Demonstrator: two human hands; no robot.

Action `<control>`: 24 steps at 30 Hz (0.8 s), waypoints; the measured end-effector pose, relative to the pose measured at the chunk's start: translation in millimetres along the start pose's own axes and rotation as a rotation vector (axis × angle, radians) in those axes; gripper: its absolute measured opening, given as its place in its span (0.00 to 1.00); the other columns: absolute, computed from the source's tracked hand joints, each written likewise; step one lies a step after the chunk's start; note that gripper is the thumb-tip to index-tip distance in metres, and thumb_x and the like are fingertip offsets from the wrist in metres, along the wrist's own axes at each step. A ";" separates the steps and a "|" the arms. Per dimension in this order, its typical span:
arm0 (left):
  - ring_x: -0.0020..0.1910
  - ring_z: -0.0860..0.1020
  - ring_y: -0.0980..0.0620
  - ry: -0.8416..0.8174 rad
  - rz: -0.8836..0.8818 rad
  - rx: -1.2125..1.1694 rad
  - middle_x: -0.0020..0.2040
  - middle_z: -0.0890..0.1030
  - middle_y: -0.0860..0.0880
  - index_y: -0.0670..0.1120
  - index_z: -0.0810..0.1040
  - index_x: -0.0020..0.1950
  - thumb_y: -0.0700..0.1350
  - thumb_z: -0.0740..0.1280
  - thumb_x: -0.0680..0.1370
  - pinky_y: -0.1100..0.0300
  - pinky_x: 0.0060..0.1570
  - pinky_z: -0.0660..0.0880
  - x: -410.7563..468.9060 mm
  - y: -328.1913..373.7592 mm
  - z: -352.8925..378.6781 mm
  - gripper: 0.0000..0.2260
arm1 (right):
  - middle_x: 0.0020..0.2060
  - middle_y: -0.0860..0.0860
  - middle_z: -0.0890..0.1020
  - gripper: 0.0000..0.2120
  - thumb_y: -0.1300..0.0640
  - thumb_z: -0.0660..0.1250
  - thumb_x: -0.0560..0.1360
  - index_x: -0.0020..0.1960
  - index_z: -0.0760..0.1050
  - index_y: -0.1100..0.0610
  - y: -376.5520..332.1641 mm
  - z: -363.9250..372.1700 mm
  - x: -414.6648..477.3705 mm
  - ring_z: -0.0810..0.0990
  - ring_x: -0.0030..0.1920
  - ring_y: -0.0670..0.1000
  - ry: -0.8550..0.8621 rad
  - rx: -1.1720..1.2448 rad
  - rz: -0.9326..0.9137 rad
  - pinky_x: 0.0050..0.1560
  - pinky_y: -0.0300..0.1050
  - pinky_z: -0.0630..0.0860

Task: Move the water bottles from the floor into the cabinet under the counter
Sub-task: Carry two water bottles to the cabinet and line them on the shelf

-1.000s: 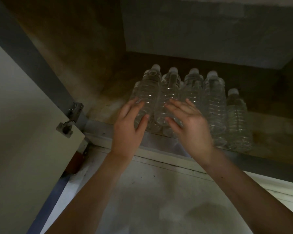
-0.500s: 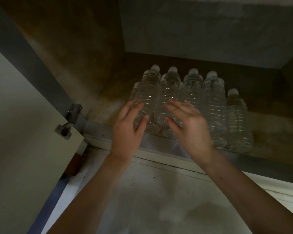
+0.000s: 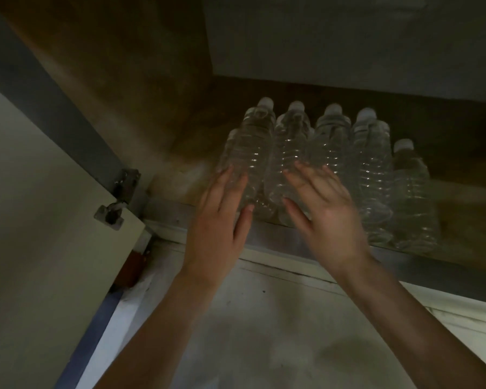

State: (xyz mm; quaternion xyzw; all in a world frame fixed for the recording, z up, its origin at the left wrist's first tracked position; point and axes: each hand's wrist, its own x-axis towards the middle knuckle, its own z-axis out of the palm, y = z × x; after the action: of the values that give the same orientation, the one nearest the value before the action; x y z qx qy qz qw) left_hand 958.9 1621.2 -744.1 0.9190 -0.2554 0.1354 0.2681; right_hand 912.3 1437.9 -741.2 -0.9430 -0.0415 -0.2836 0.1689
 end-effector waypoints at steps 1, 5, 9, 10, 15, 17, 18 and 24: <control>0.73 0.65 0.48 0.008 0.008 0.033 0.75 0.67 0.44 0.46 0.69 0.73 0.47 0.63 0.82 0.59 0.68 0.63 -7.1 0.3 -1.3 0.20 | 0.65 0.58 0.78 0.18 0.57 0.65 0.80 0.67 0.76 0.62 -4.5 -1.6 -6.3 0.75 0.67 0.57 0.021 0.017 0.013 0.73 0.54 0.65; 0.69 0.71 0.43 0.035 0.051 0.060 0.68 0.75 0.41 0.41 0.74 0.69 0.45 0.64 0.81 0.53 0.69 0.67 -45.6 7.3 -6.3 0.18 | 0.59 0.60 0.81 0.14 0.59 0.67 0.79 0.62 0.79 0.65 -22.5 -13.2 -42.8 0.78 0.63 0.59 0.013 0.007 0.034 0.69 0.57 0.70; 0.66 0.74 0.43 -0.060 0.000 0.043 0.64 0.78 0.41 0.39 0.76 0.67 0.47 0.61 0.81 0.51 0.67 0.70 -85.4 26.4 -22.8 0.18 | 0.60 0.59 0.81 0.15 0.58 0.67 0.79 0.63 0.79 0.64 -41.0 -36.3 -84.0 0.78 0.63 0.60 -0.145 -0.031 0.100 0.67 0.60 0.72; 0.65 0.74 0.44 -0.088 -0.018 0.033 0.63 0.79 0.41 0.39 0.77 0.66 0.47 0.61 0.81 0.51 0.66 0.70 -94.5 33.9 -31.7 0.18 | 0.61 0.59 0.81 0.16 0.56 0.65 0.80 0.64 0.79 0.64 -48.1 -47.0 -91.4 0.78 0.64 0.60 -0.197 -0.014 0.142 0.66 0.59 0.73; 0.59 0.76 0.42 -0.286 -0.010 0.059 0.59 0.81 0.40 0.37 0.78 0.64 0.48 0.59 0.81 0.53 0.63 0.70 -117.1 73.4 -99.6 0.19 | 0.62 0.60 0.80 0.21 0.51 0.58 0.81 0.66 0.78 0.63 -87.3 -117.6 -87.7 0.79 0.61 0.61 -0.375 0.020 0.303 0.64 0.57 0.74; 0.61 0.75 0.42 -0.340 -0.040 0.035 0.61 0.80 0.40 0.37 0.77 0.66 0.49 0.58 0.81 0.53 0.65 0.68 -115.1 93.2 -134.6 0.20 | 0.61 0.60 0.81 0.22 0.50 0.57 0.81 0.66 0.77 0.63 -103.3 -150.3 -74.4 0.79 0.61 0.61 -0.393 0.038 0.327 0.63 0.58 0.75; 0.63 0.75 0.42 -0.362 -0.046 0.030 0.63 0.79 0.41 0.38 0.76 0.67 0.50 0.58 0.81 0.53 0.66 0.67 -109.5 106.4 -159.9 0.21 | 0.61 0.60 0.81 0.22 0.50 0.57 0.81 0.66 0.77 0.63 -113.7 -172.6 -63.3 0.78 0.61 0.61 -0.393 0.039 0.333 0.63 0.58 0.75; 0.66 0.73 0.43 -0.433 -0.042 0.011 0.65 0.77 0.43 0.41 0.74 0.69 0.52 0.56 0.82 0.54 0.68 0.67 -55.9 208.3 -340.4 0.21 | 0.61 0.60 0.80 0.23 0.49 0.57 0.82 0.67 0.76 0.63 -181.7 -345.0 14.6 0.78 0.62 0.62 -0.436 0.046 0.361 0.64 0.57 0.74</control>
State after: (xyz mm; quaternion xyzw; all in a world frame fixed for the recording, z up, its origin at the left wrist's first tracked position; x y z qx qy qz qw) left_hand 761.3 1683.5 -398.4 0.9331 -0.2873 -0.0696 0.2048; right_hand 713.2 1490.3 -409.8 -0.9698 0.0852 -0.0383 0.2253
